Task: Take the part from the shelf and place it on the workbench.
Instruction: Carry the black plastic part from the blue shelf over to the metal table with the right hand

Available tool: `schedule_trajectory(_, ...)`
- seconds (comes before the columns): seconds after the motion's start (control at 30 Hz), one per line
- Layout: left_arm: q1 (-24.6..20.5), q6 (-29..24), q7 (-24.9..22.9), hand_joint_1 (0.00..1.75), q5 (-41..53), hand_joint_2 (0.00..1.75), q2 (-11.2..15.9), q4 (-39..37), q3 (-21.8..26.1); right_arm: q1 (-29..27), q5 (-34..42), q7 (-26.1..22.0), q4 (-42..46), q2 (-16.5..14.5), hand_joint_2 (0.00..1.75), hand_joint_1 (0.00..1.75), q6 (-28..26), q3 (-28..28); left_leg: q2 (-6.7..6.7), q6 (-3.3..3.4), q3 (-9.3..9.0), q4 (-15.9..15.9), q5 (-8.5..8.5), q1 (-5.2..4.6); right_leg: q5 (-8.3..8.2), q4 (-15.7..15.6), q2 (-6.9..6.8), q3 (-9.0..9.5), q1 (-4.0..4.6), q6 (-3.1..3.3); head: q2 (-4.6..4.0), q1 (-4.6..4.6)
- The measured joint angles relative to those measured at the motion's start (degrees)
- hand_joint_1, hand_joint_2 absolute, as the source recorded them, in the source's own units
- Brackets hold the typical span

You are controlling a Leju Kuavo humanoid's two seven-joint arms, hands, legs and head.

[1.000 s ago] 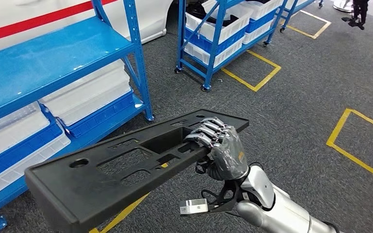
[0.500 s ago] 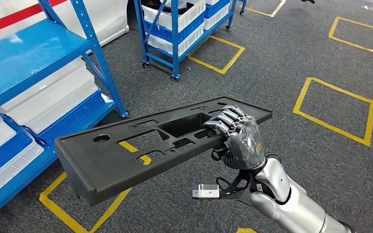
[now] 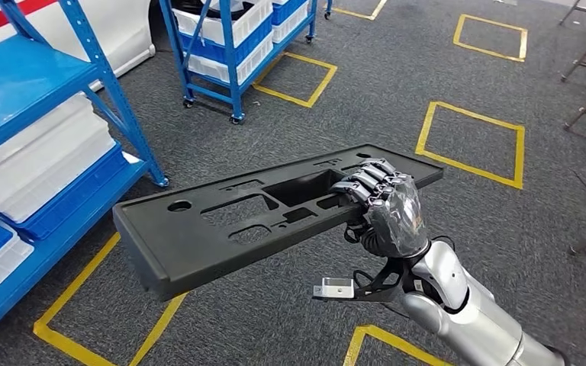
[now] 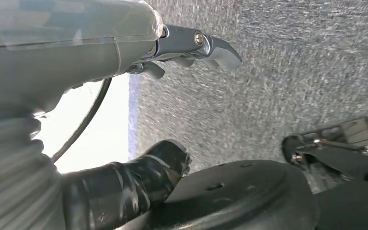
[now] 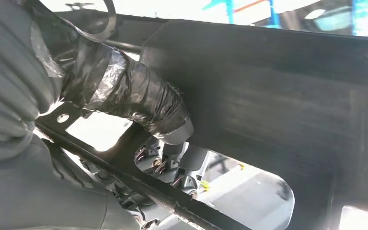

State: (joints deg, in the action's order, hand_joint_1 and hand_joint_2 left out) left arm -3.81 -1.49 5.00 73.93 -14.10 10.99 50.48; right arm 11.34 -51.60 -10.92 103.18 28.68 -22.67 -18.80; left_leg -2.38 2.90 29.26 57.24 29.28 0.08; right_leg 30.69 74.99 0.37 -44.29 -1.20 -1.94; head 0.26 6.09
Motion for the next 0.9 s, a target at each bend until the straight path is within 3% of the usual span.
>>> schedule_trajectory(0.03, 0.0, 0.0, -0.1, 0.00, 0.0, 1.75, 0.0, 0.0, 0.0, -0.1, 0.0, 0.0, -0.1, 0.0, 1.75, 1.75, 0.0, 0.0, -0.67, -0.11, 0.22, 0.1, -0.09, 0.02, -0.82, -1.7, -0.30, 1.73, -0.23, -0.16, 0.00, 0.00)
schedule_trajectory(0.1, 0.0, 0.0, -0.2, 0.00, 0.0, 1.75, 0.0, 0.0, 0.0, -0.1, 0.0, 0.0, -0.3, 0.0, 1.75, 1.75, 0.1, 0.2, -1.76, -0.47, 0.42, 0.3, -0.08, 0.00, -3.03, -9.2, -1.83, 7.05, -0.34, -0.27, 0.00, 0.01)
schedule_trajectory(0.17, 0.0, 0.1, -0.4, 0.00, 0.1, 1.75, 0.0, 0.0, 0.0, -0.1, 0.0, 0.0, -0.3, 0.0, 1.75, 1.75, 0.2, 0.5, -2.59, -1.13, 0.54, 0.6, 0.03, -0.18, -3.77, -14.3, -3.09, 10.04, 0.12, 0.28, 0.00, -0.01)
schedule_trajectory(0.27, -0.2, 0.2, -0.6, 0.00, 0.4, 1.75, 0.1, 0.0, 0.0, -0.1, 0.0, -0.1, -0.4, 0.2, 1.75, 1.75, 0.6, 0.8, -3.44, -2.16, 0.57, 0.7, 0.20, -0.12, -3.81, -15.1, -2.28, 9.95, 0.55, 1.53, 0.00, -0.01)
schedule_trajectory(0.33, -0.3, -0.5, -0.7, 0.00, 1.1, 1.75, 0.1, 0.0, -0.2, 0.1, -0.4, -0.1, -0.4, 0.2, 1.75, 1.75, 1.0, 1.0, -1.69, -2.65, 1.39, 2.6, 1.81, 0.12, -4.19, -15.5, -1.44, 9.92, 0.45, 2.48, 0.00, -0.02)
schedule_trajectory(0.4, -0.2, -1.7, -0.7, 0.00, 1.6, 1.75, 0.1, 0.0, -0.5, 0.7, -1.4, 0.0, -0.4, 0.0, 1.75, 1.75, 1.7, 0.9, 1.00, -2.74, 4.13, 8.6, 5.19, 0.23, -4.45, -15.7, -0.70, 9.78, 0.58, 3.25, 0.00, -0.03)
schedule_trajectory(0.43, -0.2, -2.3, -0.7, 0.00, 1.6, 1.75, 0.1, 0.0, -0.6, 1.2, -2.3, 0.2, -0.6, -0.4, 1.75, 1.75, 2.2, 0.8, 1.63, -2.69, 5.98, 12.4, 6.78, 0.23, -4.53, -15.7, -0.23, 9.62, 0.74, 3.52, 0.00, -0.03)
schedule_trajectory(0.47, -0.2, -2.8, -0.7, 0.00, 1.5, 1.75, 0.1, 0.0, -0.7, 1.8, -3.3, 0.6, -0.9, -1.0, 1.75, 1.75, 2.8, 0.3, 1.90, -2.64, 7.48, 15.3, 7.55, 0.22, -4.60, -15.6, 0.37, 9.46, 0.91, 3.68, 0.00, -0.03)
schedule_trajectory(0.5, -0.2, -3.2, -0.6, 0.00, 1.4, 1.75, 0.2, 0.0, -0.8, 2.7, -4.4, 1.2, -1.3, -1.9, 1.75, 1.75, 3.3, -0.3, 2.01, -2.55, 8.22, 16.5, 7.26, 0.21, -4.66, -15.5, 1.03, 9.30, 1.05, 3.79, 0.00, -0.03)
schedule_trajectory(0.53, -0.1, -3.7, -0.6, 0.00, 1.4, 1.75, 0.2, 0.0, -0.8, 3.9, -5.6, 2.0, -1.9, -3.0, 1.75, 1.75, 3.9, -1.3, 2.13, -2.41, 7.97, 15.7, 5.91, 0.20, -4.70, -15.3, 1.77, 9.15, 1.15, 3.84, 0.00, -0.03)
schedule_trajectory(0.63, -0.2, -4.8, -0.6, 0.00, 1.7, 1.75, 0.3, 0.0, -1.1, 8.6, -8.4, 5.1, -4.7, -6.6, 1.75, 1.75, 4.9, -5.3, 4.17, -1.88, 3.68, 5.8, 0.61, 0.22, -4.74, -14.4, 3.88, 8.65, 1.24, 3.78, 0.00, -0.02)
schedule_trajectory(0.7, -0.4, -5.4, -0.8, 0.00, 1.8, 1.75, 0.4, 0.0, -1.3, 11.4, -8.7, 6.5, -6.6, -8.4, 1.75, 1.75, 5.0, -7.8, 5.54, -1.71, 2.43, 2.5, -0.19, 0.19, -5.06, -14.1, 4.82, 8.00, 1.09, 3.26, 0.01, -0.02)
schedule_trajectory(0.77, -0.6, -5.8, -0.9, 0.00, 1.8, 1.75, 0.4, 0.0, -1.5, 13.3, -8.2, 7.1, -7.8, -9.4, 1.75, 1.75, 5.0, -9.7, 5.12, -1.37, 2.39, 1.9, -0.66, 0.17, -5.58, -14.3, 5.50, 7.53, 0.89, 2.46, 0.01, -0.04)
schedule_trajectory(0.83, -0.6, -6.2, -0.9, 0.00, 1.8, 1.75, 0.4, 0.0, -1.5, 14.1, -7.5, 7.3, -8.4, -9.7, 1.75, 1.75, 4.9, -10.8, 4.18, -0.71, 2.14, 0.9, -1.44, 0.37, -4.87, -13.5, 4.15, 6.99, 0.94, 1.99, 0.00, 0.00)
schedule_trajectory(0.9, -0.3, -6.8, -0.5, 0.00, 2.2, 1.75, 0.4, 0.0, -1.6, 14.7, -7.0, 7.4, -8.9, -9.8, 1.75, 1.75, 4.9, -11.6, 3.02, -0.28, 2.08, 0.2, -1.93, 0.50, -1.80, -8.6, 1.54, 4.75, 0.85, 1.59, 0.00, 0.03)
